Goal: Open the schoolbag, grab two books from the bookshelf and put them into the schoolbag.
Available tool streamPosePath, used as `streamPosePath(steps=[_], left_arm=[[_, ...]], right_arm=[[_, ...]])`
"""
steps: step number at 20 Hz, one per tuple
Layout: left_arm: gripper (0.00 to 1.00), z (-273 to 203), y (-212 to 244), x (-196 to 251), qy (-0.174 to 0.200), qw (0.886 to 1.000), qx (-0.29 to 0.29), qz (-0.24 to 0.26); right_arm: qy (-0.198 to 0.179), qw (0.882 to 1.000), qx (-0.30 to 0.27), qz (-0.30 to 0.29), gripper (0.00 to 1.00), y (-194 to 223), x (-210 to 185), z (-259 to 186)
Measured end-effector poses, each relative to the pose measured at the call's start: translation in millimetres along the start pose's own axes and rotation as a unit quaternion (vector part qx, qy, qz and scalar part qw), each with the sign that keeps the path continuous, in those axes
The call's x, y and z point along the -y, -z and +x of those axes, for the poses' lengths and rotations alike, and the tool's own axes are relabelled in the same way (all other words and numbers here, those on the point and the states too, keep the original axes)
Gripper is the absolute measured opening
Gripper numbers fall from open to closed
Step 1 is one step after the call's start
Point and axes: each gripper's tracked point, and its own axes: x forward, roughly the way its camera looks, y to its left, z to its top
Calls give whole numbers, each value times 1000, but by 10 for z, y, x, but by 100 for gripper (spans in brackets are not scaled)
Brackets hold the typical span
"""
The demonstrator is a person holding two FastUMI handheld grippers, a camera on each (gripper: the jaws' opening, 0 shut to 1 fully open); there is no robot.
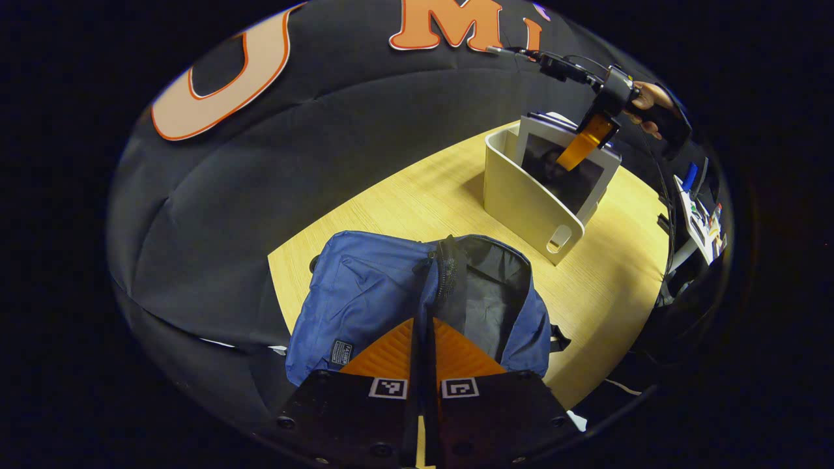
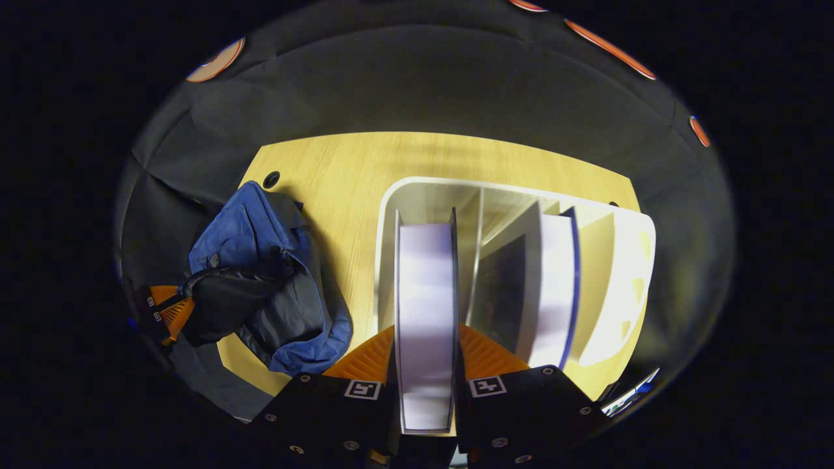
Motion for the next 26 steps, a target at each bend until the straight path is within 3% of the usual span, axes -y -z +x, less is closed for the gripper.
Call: streamPosePath(steps=[5, 6, 7, 14, 20, 26], left_arm=[[5, -131, -115, -16, -17, 999, -11, 27], [0, -176, -147, -42, -22, 999, -12, 32], [5, -212, -170, -75, -27, 999, -14, 36], [5, -507, -401, -228, -58, 996, -23, 58], [5, -690, -559, -323, -77, 994, -31, 65], [5, -728, -625, -374, -88, 995, -34, 42]], right_arm=[[-35, 997, 59, 21, 34, 16, 92, -524], [-44, 996, 73, 22, 34, 17, 90, -632], [-53, 994, 87, 25, 34, 24, 85, -716], [-109, 980, 161, 34, 34, 94, -55, -1258], [-189, 961, 195, 52, 34, 202, -505, -1554], [-271, 932, 190, 145, 32, 327, -1074, -1376]])
